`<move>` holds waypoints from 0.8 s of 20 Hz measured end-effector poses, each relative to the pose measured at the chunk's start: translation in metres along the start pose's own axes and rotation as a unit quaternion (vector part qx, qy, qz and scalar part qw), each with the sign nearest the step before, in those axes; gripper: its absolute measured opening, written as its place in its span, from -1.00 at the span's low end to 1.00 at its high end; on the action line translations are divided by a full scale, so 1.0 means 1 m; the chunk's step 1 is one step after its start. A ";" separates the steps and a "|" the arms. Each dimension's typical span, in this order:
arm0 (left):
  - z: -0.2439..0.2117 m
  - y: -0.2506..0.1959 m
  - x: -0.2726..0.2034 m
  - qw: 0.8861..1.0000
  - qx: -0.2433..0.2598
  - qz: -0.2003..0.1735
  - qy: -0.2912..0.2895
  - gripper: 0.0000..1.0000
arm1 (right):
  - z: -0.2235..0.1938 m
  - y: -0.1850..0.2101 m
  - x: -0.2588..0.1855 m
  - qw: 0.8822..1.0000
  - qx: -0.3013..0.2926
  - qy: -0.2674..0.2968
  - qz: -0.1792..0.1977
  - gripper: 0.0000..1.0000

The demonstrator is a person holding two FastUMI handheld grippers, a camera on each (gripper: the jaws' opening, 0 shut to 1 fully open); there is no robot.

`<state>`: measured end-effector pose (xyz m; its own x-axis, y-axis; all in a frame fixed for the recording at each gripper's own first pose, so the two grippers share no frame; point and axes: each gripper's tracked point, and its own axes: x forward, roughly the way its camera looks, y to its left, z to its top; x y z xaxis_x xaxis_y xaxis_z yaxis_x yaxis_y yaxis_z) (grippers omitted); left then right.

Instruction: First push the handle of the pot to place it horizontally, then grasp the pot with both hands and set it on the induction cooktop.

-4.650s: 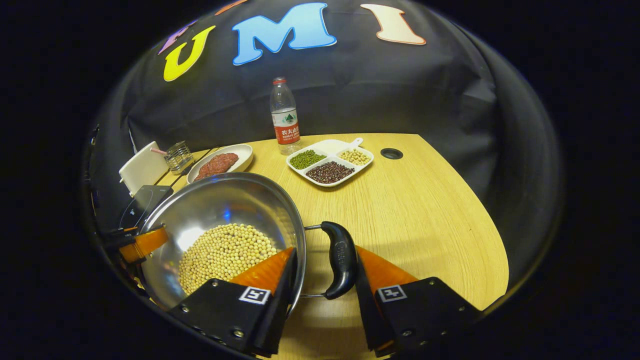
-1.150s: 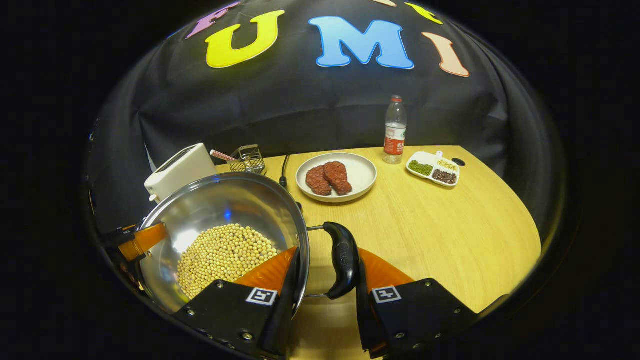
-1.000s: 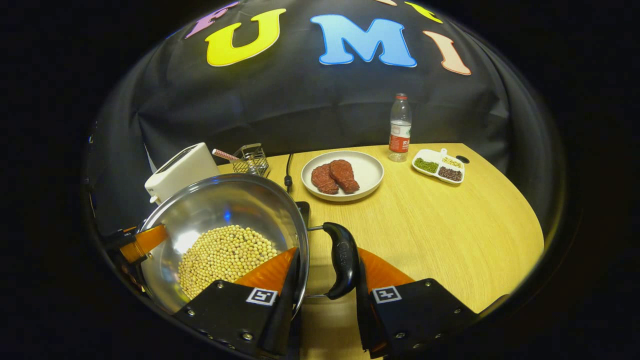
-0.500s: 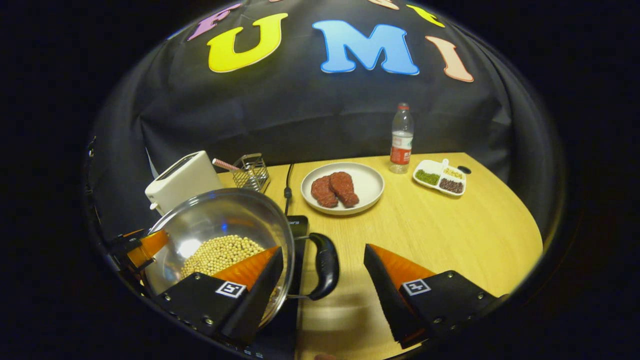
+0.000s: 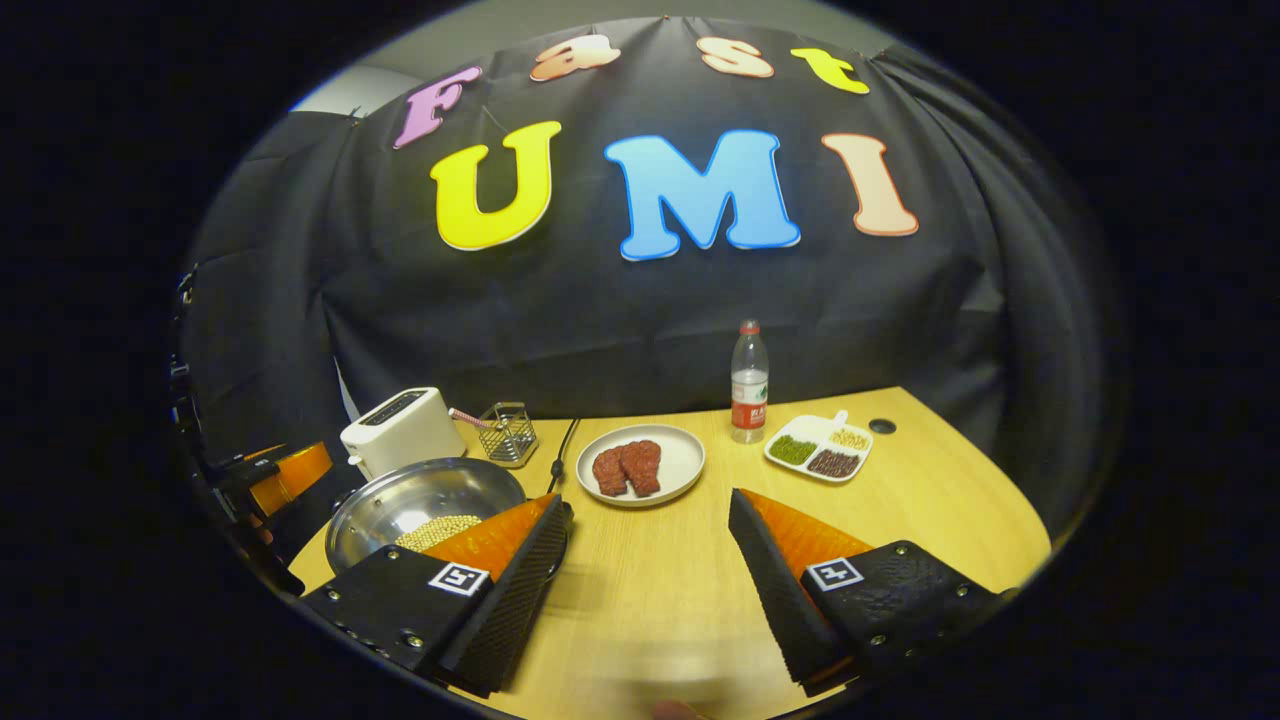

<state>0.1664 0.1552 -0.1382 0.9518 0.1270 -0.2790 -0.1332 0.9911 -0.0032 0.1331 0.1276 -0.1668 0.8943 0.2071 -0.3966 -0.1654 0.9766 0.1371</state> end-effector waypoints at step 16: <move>0.084 -0.201 -0.204 0.992 0.007 -0.051 -0.116 1.00 | 0.071 -0.150 -0.193 0.990 -0.049 -0.132 -0.016 0.99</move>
<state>0.0226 -0.0667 -0.0002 0.9983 0.0297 -0.0497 -0.0301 0.9995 -0.0062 0.0145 -0.0626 -0.0459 0.9752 0.1661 -0.1460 -0.1628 0.9860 0.0348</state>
